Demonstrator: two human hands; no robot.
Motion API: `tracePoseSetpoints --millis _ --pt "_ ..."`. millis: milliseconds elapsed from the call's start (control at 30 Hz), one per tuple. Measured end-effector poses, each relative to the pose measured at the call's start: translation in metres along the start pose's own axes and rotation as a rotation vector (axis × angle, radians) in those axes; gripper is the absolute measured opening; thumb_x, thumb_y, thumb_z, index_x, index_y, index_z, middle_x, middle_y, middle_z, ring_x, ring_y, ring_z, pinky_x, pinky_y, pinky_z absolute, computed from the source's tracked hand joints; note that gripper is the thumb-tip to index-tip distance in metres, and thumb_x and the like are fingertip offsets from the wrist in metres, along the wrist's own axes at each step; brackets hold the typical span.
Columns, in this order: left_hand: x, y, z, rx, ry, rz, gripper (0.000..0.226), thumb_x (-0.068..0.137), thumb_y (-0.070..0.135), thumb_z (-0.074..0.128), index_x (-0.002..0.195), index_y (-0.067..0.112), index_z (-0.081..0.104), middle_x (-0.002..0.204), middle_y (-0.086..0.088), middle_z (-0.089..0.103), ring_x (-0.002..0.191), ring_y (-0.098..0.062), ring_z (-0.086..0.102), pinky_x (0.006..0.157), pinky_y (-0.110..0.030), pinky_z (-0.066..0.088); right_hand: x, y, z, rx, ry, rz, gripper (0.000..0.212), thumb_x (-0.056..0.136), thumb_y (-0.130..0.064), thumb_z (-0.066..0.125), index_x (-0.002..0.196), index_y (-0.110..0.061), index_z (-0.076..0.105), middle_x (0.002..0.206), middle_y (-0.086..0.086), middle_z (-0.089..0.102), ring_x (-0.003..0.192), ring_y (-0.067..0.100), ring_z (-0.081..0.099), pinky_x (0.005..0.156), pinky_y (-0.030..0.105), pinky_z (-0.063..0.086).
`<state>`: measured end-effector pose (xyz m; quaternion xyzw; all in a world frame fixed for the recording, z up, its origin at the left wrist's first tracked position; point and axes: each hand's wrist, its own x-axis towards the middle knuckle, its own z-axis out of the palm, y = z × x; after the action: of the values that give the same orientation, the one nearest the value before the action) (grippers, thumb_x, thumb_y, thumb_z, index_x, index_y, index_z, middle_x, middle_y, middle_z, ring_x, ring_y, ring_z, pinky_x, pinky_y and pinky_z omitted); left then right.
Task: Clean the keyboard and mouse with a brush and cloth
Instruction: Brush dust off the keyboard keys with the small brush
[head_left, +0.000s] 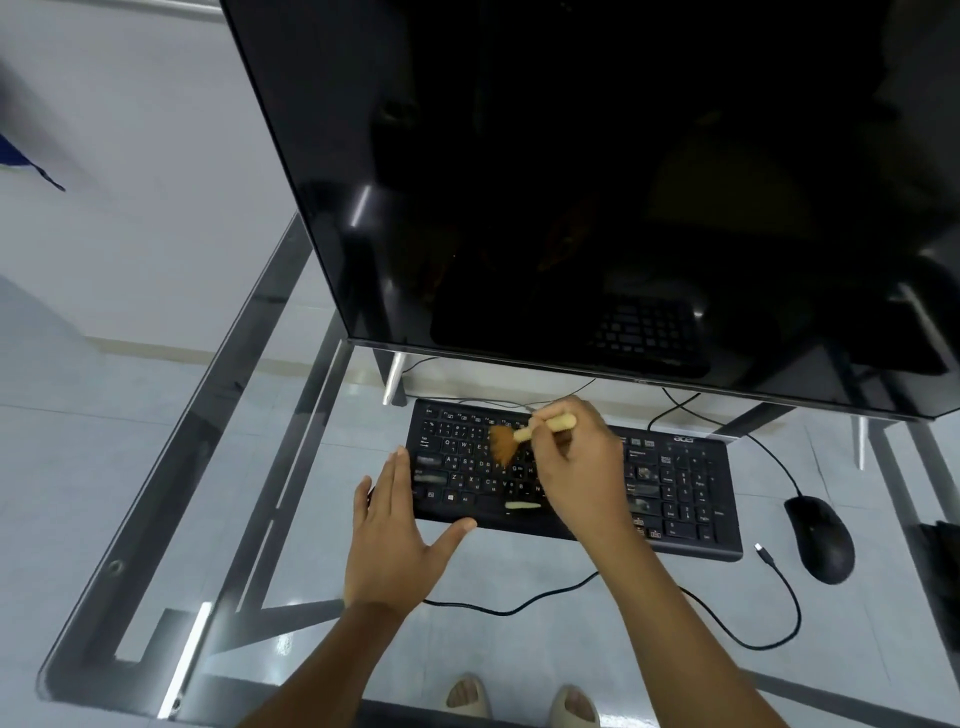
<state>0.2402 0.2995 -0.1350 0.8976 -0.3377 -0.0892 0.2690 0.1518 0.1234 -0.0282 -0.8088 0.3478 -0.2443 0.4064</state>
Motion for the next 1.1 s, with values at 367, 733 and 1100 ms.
tracePoseSetpoints --millis 367,733,1100 --pt "0.001 0.001 0.000 -0.001 -0.004 -0.007 0.105 0.078 0.079 0.049 0.152 0.014 0.012 0.158 -0.002 0.024 0.147 -0.015 0.017 0.121 -0.041 0.010 0.023 -0.008 0.007 0.087 -0.086 0.028 0.011 0.091 -0.009 0.057 0.085 -0.017 0.062 0.072 -0.009 0.067 0.057 0.010 0.057 0.051 0.021 0.045" --pt "-0.001 0.001 -0.001 0.016 -0.002 -0.018 0.106 0.078 0.080 0.047 0.152 0.014 0.012 0.159 -0.002 0.022 0.147 -0.013 0.013 0.121 -0.035 0.003 0.027 -0.022 0.036 0.110 -0.321 0.086 0.006 0.093 -0.015 0.058 0.090 -0.017 0.062 0.067 -0.016 0.068 0.065 0.026 0.064 0.059 0.038 0.056" --pt "0.000 0.002 -0.002 -0.017 0.001 -0.008 0.105 0.077 0.079 0.048 0.152 0.015 0.011 0.158 -0.001 0.023 0.147 -0.011 0.015 0.122 -0.037 0.004 0.030 -0.011 0.028 0.050 -0.023 0.002 0.013 0.090 -0.001 0.057 0.092 -0.011 0.064 0.088 -0.007 0.061 0.062 -0.001 0.054 0.054 0.010 0.039"
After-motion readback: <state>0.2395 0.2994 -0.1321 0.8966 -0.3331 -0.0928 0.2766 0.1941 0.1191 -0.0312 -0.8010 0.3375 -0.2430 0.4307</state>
